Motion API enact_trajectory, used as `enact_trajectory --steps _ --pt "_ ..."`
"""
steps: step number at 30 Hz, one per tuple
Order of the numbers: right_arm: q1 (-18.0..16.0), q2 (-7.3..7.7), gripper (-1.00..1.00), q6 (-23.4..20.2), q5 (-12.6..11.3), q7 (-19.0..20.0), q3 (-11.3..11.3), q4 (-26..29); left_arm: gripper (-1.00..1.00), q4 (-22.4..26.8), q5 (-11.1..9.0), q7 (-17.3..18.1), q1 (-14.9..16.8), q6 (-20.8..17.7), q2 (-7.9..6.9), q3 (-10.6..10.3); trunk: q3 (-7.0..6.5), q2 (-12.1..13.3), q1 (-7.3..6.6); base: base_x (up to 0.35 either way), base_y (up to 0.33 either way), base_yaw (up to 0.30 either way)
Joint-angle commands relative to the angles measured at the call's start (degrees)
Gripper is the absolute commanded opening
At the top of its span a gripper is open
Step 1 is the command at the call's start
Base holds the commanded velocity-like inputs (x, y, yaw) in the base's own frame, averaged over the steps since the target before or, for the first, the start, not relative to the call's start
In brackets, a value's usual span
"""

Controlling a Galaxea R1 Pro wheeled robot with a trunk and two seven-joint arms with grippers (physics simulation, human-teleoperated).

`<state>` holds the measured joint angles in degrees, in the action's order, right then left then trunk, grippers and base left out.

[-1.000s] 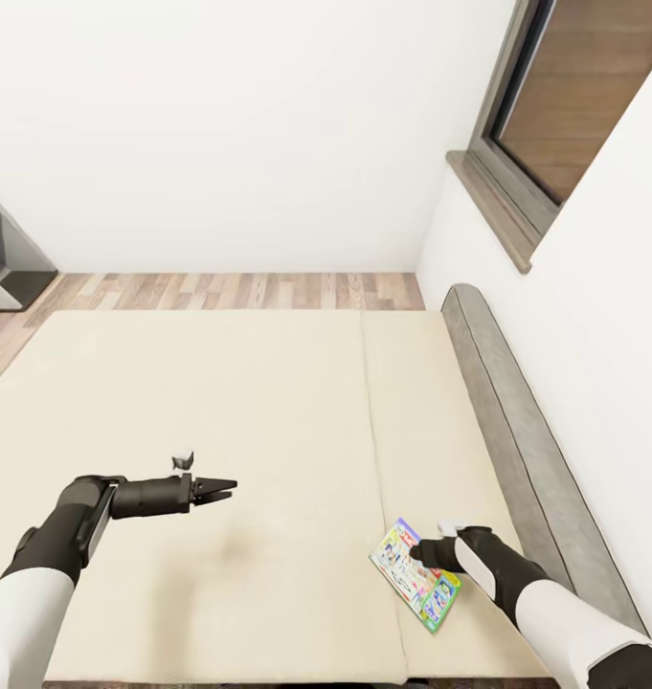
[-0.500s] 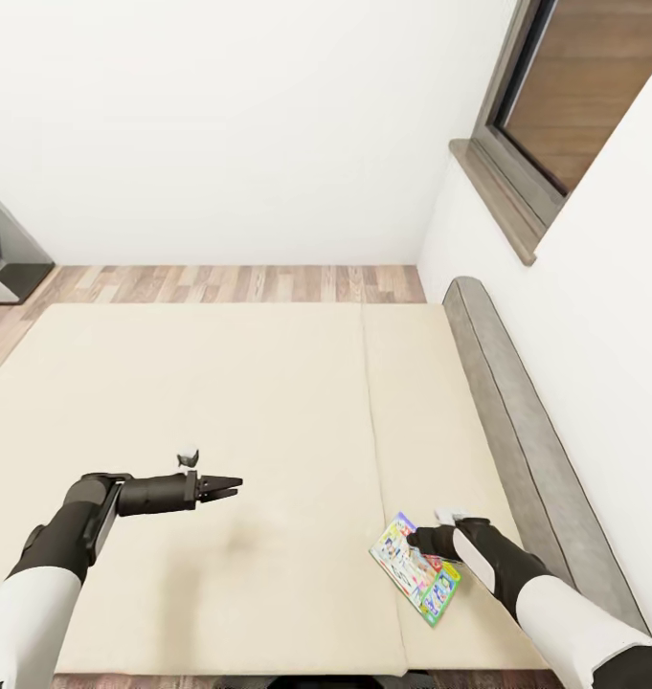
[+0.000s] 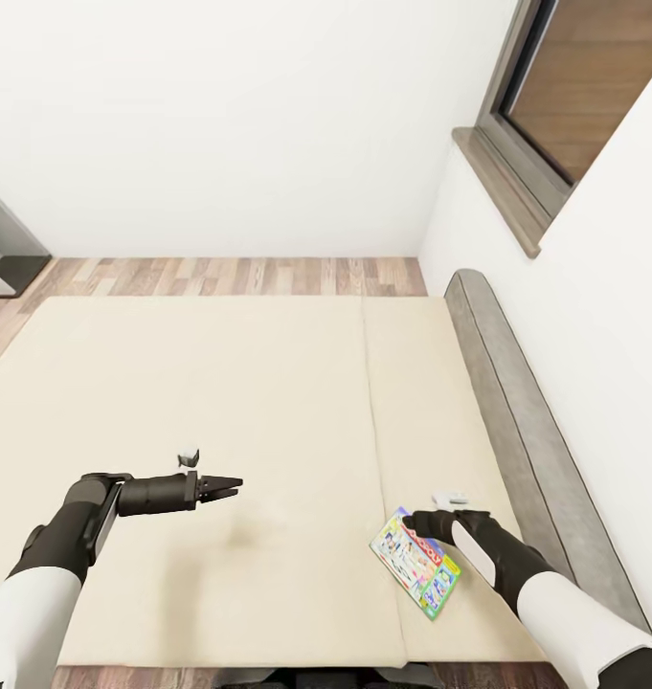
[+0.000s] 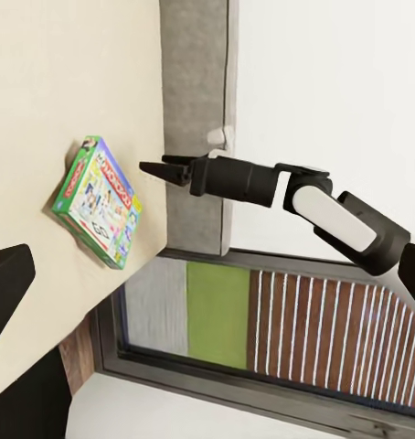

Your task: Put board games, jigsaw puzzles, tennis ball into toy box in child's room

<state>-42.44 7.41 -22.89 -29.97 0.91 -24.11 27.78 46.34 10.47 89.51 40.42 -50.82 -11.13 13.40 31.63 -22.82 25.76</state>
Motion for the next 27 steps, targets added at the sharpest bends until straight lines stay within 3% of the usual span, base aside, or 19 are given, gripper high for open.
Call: enact_trajectory --steps 1,20,24,25,27 --pt "0.0 0.08 1.00 -0.1 0.0 0.1 -0.2 0.1 1.00 0.1 0.6 0.5 0.0 -0.6 0.04 0.1 0.17 -0.1 0.03 0.000 0.000 0.000" --pt "0.5 0.59 1.00 2.7 -0.2 0.2 -0.2 -0.1 1.00 2.4 0.0 0.5 -0.1 -0.8 -0.30 0.1 1.91 -0.1 0.03 0.000 0.000 0.000" --pt "0.5 1.40 1.00 2.8 -0.1 0.2 -0.2 -0.1 1.00 7.2 -2.9 0.5 -0.4 -1.3 -0.40 -0.1 2.28 -0.1 0.03 0.000 0.000 0.000" --pt "0.5 1.77 1.00 2.8 -0.1 0.3 -0.2 -0.1 1.00 10.2 -5.6 0.5 -0.6 -1.7 -0.44 -0.3 2.37 -0.1 0.03 0.000 0.000 0.000" --pt "0.5 2.04 1.00 2.8 0.0 0.4 -0.2 -0.1 1.00 13.3 -8.5 0.5 -1.4 -2.5 -0.50 -0.9 2.55 -0.1 0.03 0.000 0.000 0.000"
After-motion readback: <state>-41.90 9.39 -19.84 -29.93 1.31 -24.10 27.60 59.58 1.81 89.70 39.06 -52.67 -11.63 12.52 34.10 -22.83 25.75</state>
